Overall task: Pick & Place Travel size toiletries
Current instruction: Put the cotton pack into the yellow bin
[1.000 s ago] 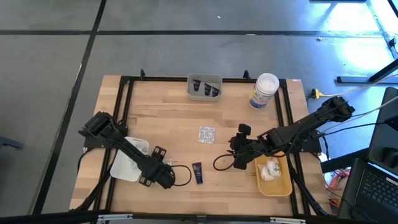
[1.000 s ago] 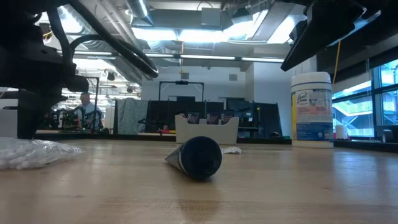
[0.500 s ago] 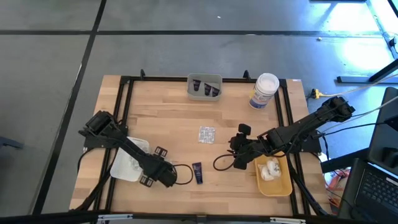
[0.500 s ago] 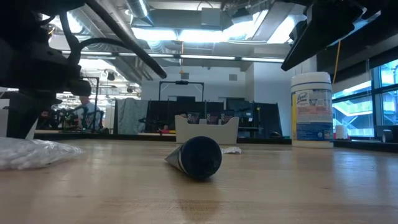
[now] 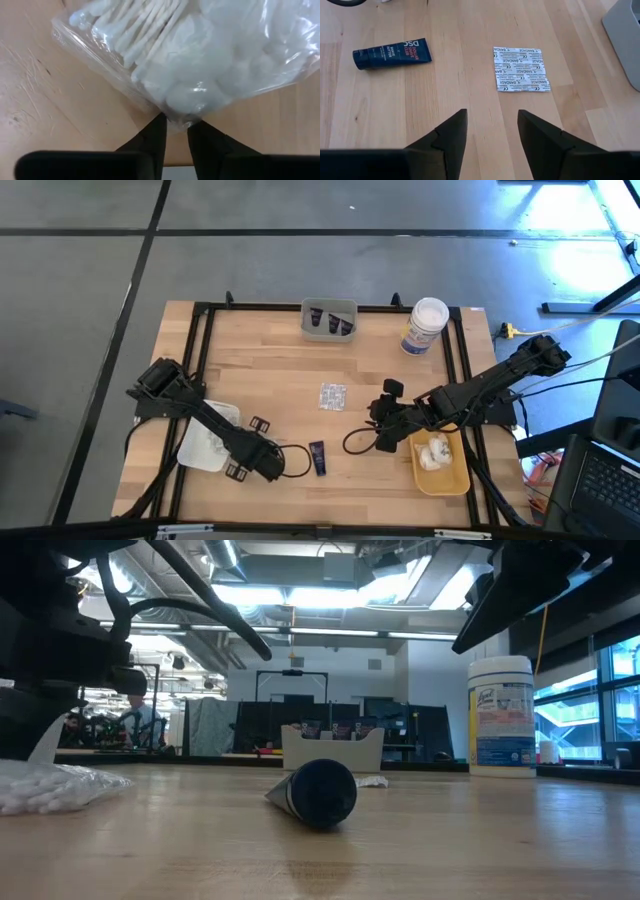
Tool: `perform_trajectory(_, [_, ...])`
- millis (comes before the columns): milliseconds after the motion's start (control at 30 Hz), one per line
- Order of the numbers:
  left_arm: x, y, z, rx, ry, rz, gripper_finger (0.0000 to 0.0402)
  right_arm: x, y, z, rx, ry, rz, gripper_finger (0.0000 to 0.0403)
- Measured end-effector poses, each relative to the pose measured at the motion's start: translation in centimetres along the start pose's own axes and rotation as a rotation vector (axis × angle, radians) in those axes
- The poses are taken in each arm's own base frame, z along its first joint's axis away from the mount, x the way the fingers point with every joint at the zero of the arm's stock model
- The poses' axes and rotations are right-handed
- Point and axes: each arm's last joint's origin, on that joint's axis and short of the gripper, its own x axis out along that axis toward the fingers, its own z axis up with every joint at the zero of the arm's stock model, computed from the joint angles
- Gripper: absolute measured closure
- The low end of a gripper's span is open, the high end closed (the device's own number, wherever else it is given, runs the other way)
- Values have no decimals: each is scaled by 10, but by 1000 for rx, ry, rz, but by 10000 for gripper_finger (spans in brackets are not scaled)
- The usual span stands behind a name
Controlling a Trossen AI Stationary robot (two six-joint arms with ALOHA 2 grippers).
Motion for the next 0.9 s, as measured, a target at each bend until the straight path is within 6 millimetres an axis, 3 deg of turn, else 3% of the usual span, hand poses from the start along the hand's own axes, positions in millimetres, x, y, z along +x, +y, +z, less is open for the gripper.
perform_trajectory(367, [-2, 0, 0, -4, -7, -23, 395, 0, 0, 0, 1, 0, 0, 220])
perform_trajectory(633, [-21, 8, -3, -28, -136, 121, 399, 0, 0, 1, 21, -8, 4, 213])
perform_trajectory(900, [-37, 14, -1, 65, -219, 308, 399, 0, 1, 3, 31, -21, 18, 225])
